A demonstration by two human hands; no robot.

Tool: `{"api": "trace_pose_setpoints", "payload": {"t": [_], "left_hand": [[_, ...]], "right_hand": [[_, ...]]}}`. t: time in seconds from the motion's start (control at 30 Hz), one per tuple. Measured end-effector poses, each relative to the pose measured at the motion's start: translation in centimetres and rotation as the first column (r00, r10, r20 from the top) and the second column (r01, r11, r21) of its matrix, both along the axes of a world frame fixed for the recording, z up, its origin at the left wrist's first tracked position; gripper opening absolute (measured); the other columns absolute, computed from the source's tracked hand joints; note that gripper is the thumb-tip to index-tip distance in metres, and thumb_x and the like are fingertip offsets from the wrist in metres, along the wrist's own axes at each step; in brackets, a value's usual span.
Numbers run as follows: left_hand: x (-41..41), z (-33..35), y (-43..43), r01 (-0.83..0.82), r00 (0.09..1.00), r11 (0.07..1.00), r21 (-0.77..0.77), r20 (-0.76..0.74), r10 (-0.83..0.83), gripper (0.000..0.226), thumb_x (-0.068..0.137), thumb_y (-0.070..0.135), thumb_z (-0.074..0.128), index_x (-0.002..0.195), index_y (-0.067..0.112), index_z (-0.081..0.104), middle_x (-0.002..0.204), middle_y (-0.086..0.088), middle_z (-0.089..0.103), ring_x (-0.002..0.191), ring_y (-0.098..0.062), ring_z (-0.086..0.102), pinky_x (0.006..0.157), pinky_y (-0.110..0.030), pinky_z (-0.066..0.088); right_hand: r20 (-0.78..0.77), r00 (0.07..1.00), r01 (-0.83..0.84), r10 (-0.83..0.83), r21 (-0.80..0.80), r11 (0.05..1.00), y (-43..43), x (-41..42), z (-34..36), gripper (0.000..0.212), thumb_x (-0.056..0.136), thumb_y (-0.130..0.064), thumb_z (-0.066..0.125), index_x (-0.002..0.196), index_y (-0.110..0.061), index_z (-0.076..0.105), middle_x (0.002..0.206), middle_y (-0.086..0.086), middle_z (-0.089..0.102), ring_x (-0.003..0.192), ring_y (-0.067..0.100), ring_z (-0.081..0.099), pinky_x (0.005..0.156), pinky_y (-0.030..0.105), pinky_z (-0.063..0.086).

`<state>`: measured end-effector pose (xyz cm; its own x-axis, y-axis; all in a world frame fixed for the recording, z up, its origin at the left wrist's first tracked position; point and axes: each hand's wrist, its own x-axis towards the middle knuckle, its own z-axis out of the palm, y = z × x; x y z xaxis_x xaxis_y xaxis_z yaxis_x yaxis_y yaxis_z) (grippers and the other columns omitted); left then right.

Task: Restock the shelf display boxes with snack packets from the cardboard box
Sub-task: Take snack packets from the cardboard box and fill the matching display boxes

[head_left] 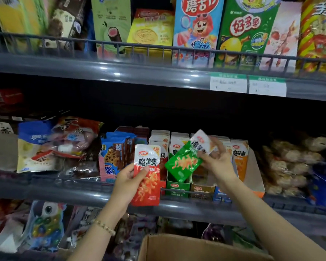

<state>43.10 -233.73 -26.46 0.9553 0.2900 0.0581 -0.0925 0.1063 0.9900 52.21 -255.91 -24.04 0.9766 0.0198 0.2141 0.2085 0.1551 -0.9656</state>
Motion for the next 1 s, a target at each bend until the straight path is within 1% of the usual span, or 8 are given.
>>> {"api": "trace_pose_setpoints", "payload": {"t": [0.13, 0.23, 0.4, 0.5, 0.63, 0.73, 0.83, 1.0], "left_hand": [[1.3, 0.3, 0.7, 0.032, 0.999, 0.999, 0.006, -0.020, -0.032, 0.019, 0.089, 0.021, 0.063, 0.106, 0.016, 0.064, 0.086, -0.003, 0.075, 0.075, -0.018, 0.072, 0.054, -0.020, 0.054], [1.9, 0.2, 0.7, 0.070, 0.996, 0.997, -0.015, -0.046, -0.071, 0.016, 0.090, 0.015, 0.061, 0.106, 0.017, 0.064, 0.089, -0.002, 0.075, 0.077, -0.017, 0.072, 0.055, -0.020, 0.053], [2.5, -0.2, 1.1, 0.140, 0.990, 0.990, -0.006, -0.031, -0.140, 0.028, 0.089, 0.005, 0.060, 0.114, 0.017, 0.059, 0.100, 0.000, 0.073, 0.089, -0.014, 0.071, 0.065, -0.021, 0.054], [2.6, -0.5, 1.2, 0.122, 0.993, 0.992, -0.020, -0.003, -0.122, 0.026, 0.088, 0.006, 0.060, 0.113, 0.015, 0.059, 0.096, 0.001, 0.074, 0.086, -0.014, 0.071, 0.064, -0.020, 0.055], [2.5, -0.9, 1.1, 0.066, 0.998, 0.997, -0.039, 0.028, -0.065, 0.022, 0.085, 0.008, 0.065, 0.106, 0.013, 0.062, 0.092, 0.001, 0.075, 0.082, -0.016, 0.072, 0.062, -0.023, 0.055], [2.3, -0.8, 0.9, 0.039, 0.998, 0.999, -0.036, 0.054, -0.037, 0.020, 0.083, 0.008, 0.067, 0.101, 0.017, 0.064, 0.090, 0.003, 0.075, 0.079, -0.013, 0.072, 0.059, -0.020, 0.055], [2.2, -0.7, 0.6, 0.027, 0.997, 1.000, -0.002, 0.077, -0.027, 0.021, 0.082, 0.010, 0.069, 0.101, 0.020, 0.066, 0.091, 0.004, 0.075, 0.081, -0.012, 0.072, 0.060, -0.019, 0.055], [1.9, -0.2, 0.0, -0.033, 0.990, 0.998, 0.048, 0.136, 0.026, 0.024, 0.079, 0.015, 0.072, 0.100, 0.025, 0.066, 0.088, 0.008, 0.074, 0.081, -0.005, 0.070, 0.063, -0.018, 0.055]], "right_hand": [[0.109, 0.980, 0.173, -0.168, -0.032, 0.984, 0.8, 3.8, 1.0, 0.052, 0.083, 0.007, 0.063, 0.126, -0.018, 0.047, 0.082, -0.005, 0.058, 0.067, 0.006, 0.057, 0.055, 0.015, 0.048], [0.230, 0.969, 0.144, -0.088, -0.240, 0.960, 2.3, 5.6, 0.5, 0.052, 0.084, 0.010, 0.061, 0.125, -0.018, 0.047, 0.125, -0.001, 0.050, 0.102, 0.010, 0.055, 0.068, 0.012, 0.050], [0.269, 0.954, 0.121, 0.130, -0.747, 0.654, 3.2, 6.6, -1.2, 0.056, 0.090, -0.011, 0.063, 0.137, -0.030, 0.040, 0.138, -0.007, 0.045, 0.125, 0.013, 0.044, 0.096, 0.033, 0.044], [0.295, 0.951, 0.218, 0.090, -0.850, 0.479, 3.0, 7.1, -1.9, 0.056, 0.086, -0.020, 0.068, 0.134, -0.034, 0.042, 0.133, 0.001, 0.049, 0.126, 0.023, 0.043, 0.100, 0.034, 0.038], [0.349, 0.934, 0.294, 0.072, -0.870, 0.396, 3.0, 7.0, -1.8, 0.060, 0.084, -0.023, 0.071, 0.136, -0.032, 0.043, 0.142, -0.002, 0.037, 0.136, 0.021, 0.028, 0.111, 0.032, 0.026], [0.403, 0.912, 0.297, 0.079, -0.781, 0.549, 3.8, 5.4, -0.7, 0.052, 0.088, -0.026, 0.065, 0.136, -0.028, 0.044, 0.141, -0.004, 0.037, 0.133, 0.015, 0.032, 0.110, 0.031, 0.029], [0.237, 0.954, -0.027, 0.184, -0.543, 0.839, 5.3, 2.6, 1.1, 0.039, 0.091, -0.034, 0.057, 0.129, -0.035, 0.046, 0.130, -0.009, 0.052, 0.112, 0.003, 0.054, 0.101, 0.033, 0.046], [-0.053, 0.859, -0.488, 0.510, -0.386, 0.783, 6.3, 0.4, 2.5, 0.054, 0.081, -0.015, 0.070, 0.125, -0.035, 0.046, 0.110, 0.010, 0.069, 0.096, 0.021, 0.070, 0.080, 0.034, 0.058]]}}
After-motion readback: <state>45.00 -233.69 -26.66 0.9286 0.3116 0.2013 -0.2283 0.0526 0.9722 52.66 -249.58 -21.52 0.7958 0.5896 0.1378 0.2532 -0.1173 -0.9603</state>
